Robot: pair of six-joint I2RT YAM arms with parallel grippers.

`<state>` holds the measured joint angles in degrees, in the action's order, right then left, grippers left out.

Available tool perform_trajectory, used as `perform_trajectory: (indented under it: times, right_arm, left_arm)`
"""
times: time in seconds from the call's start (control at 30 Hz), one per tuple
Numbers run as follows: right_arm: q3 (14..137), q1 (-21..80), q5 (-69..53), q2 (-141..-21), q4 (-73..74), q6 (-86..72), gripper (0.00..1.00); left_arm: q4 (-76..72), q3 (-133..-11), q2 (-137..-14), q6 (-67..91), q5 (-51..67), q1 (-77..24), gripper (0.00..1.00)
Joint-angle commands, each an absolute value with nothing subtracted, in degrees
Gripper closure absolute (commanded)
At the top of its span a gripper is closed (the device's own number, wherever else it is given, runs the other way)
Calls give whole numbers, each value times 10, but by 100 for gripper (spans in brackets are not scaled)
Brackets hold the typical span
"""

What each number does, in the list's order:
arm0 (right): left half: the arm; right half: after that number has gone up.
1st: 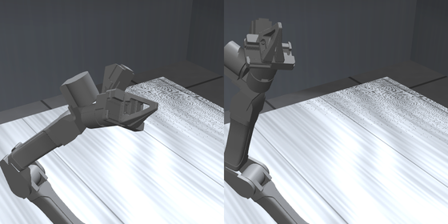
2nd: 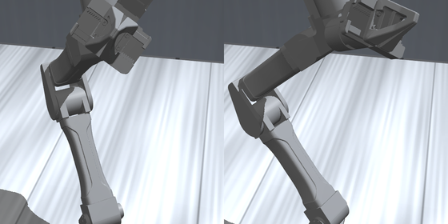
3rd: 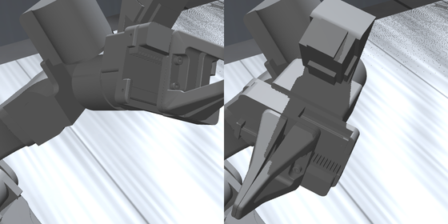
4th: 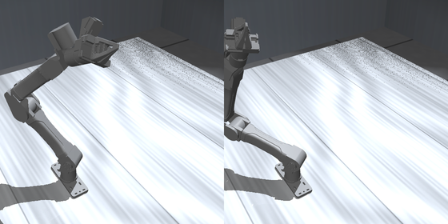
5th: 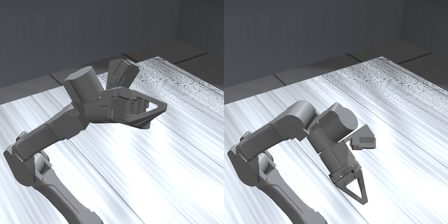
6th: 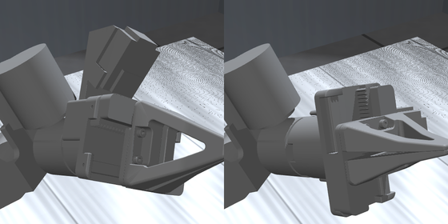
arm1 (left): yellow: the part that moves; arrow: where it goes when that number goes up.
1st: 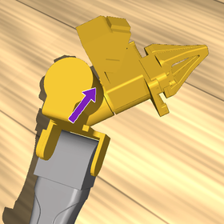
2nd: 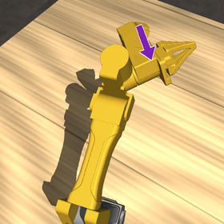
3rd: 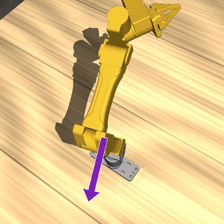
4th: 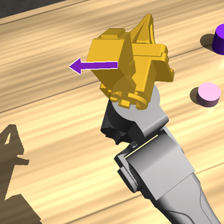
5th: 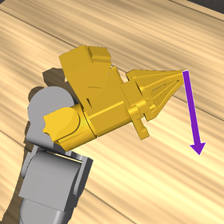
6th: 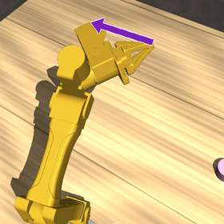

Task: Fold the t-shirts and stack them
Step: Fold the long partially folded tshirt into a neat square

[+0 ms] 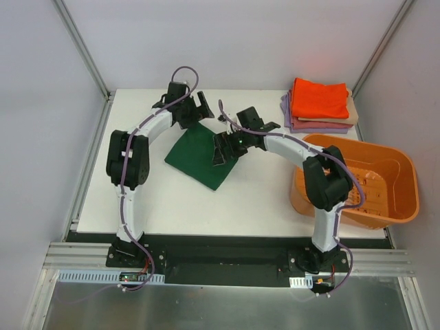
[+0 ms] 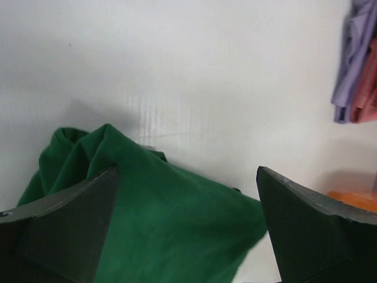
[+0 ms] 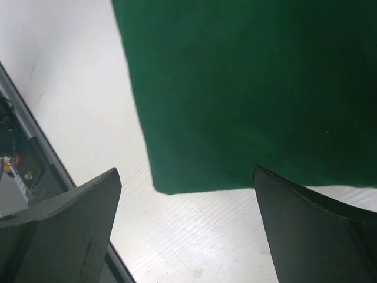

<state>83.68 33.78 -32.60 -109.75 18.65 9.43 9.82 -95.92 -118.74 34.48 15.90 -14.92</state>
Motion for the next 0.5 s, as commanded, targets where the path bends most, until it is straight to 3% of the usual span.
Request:
perform_trajectory:
  times: [0.0,0.23,0.47]
  right_arm:
    - [885,325,-318,-1155,181,91,4]
    - [912,301,-316,-1204,194,78,4]
    - [881,293,-288,-1166,243,130,4]
  left_arm:
    - [98,-1009,-1243,331,149,-142,1]
    - [112,-936,-1252,350,120,-131,1]
    - [112,-753,-1122,374,117,-142,1]
